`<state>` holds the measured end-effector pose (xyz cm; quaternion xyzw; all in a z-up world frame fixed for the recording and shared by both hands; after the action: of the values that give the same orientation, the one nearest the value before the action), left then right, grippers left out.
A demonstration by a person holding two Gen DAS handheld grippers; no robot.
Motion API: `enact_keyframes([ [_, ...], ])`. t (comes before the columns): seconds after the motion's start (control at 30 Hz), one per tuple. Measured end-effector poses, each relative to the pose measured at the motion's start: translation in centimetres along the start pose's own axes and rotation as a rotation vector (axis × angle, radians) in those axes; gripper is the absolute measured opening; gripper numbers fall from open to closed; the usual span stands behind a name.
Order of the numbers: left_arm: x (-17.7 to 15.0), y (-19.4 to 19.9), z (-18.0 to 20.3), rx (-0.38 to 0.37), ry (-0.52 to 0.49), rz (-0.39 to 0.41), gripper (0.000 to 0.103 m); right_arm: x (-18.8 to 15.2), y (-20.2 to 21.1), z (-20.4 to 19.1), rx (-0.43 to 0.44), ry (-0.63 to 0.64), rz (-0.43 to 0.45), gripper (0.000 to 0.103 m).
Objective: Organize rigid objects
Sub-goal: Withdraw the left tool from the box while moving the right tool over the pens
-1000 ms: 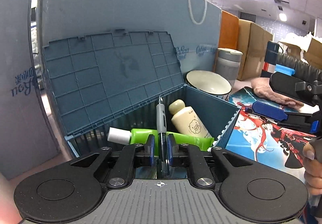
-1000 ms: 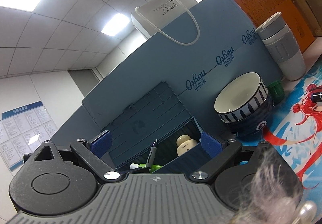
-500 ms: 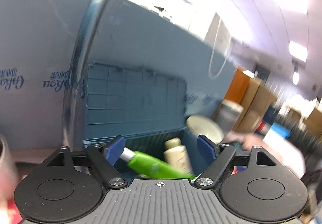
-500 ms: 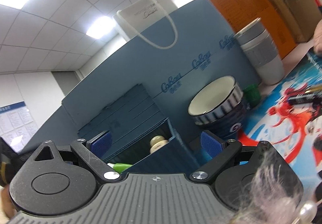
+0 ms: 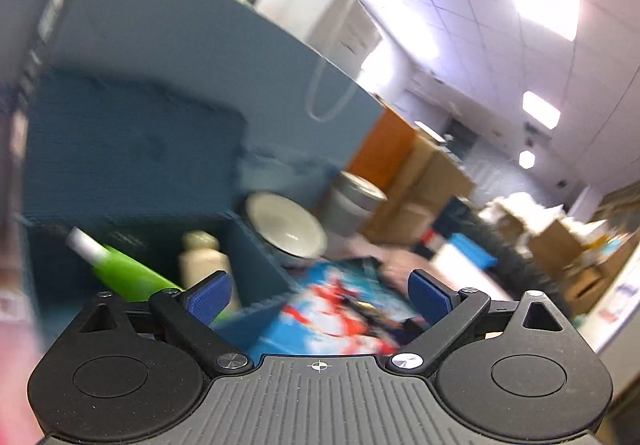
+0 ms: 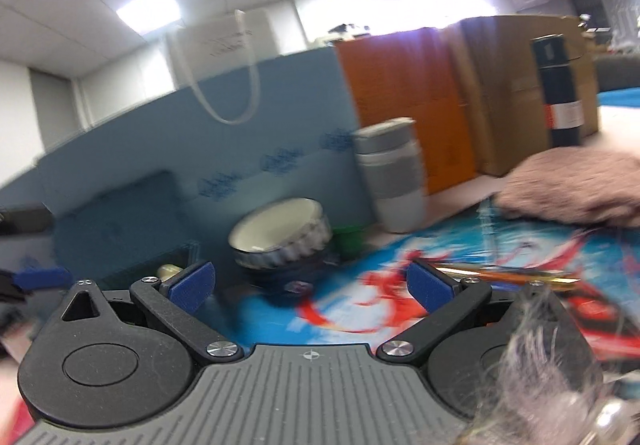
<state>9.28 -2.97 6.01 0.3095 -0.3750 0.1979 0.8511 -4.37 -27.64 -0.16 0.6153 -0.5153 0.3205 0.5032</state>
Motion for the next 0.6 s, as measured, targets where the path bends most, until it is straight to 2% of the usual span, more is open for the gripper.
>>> enact_keyframes([
  [0.07,-0.7,-1.0,0.7,-0.053,0.034,-0.030,0.098,-0.3,0.2,0.9,-0.043,0.035,-0.029,0.103],
  [0.17,-2.1,-2.1,1.4,-0.077,0.014,-0.064,0.098,-1.1,0.7,1.5,-0.084,0.124,-0.077,0.103],
  [0.27,-3.1,-2.4,0.8,-0.061,-0.018,-0.116,0.098,-2.1,1.4,1.1,-0.049,0.238,-0.122,0.103],
  [0.43,-3.0,-2.3,0.6,-0.065,-0.014,-0.100,0.098,-3.6,0.2,0.2,-0.073,0.455,-0.216,0.100],
  [0.6,-3.1,-2.3,0.6,-0.048,-0.038,-0.098,0.098,-2.7,-2.8,1.9,-0.106,0.509,-0.246,0.095],
])
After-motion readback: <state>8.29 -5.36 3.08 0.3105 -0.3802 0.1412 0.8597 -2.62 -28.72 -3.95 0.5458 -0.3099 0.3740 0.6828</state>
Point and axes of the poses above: each gripper's, at about its wrist camera, not at the fingertips, and y roughly against the way its jaws point, z to its right, x to its top, the point moved 5 cm from there along -y, roughly the way its jaws point, and after that the axes turned 6 degrees about x, right-handed, at the moved point
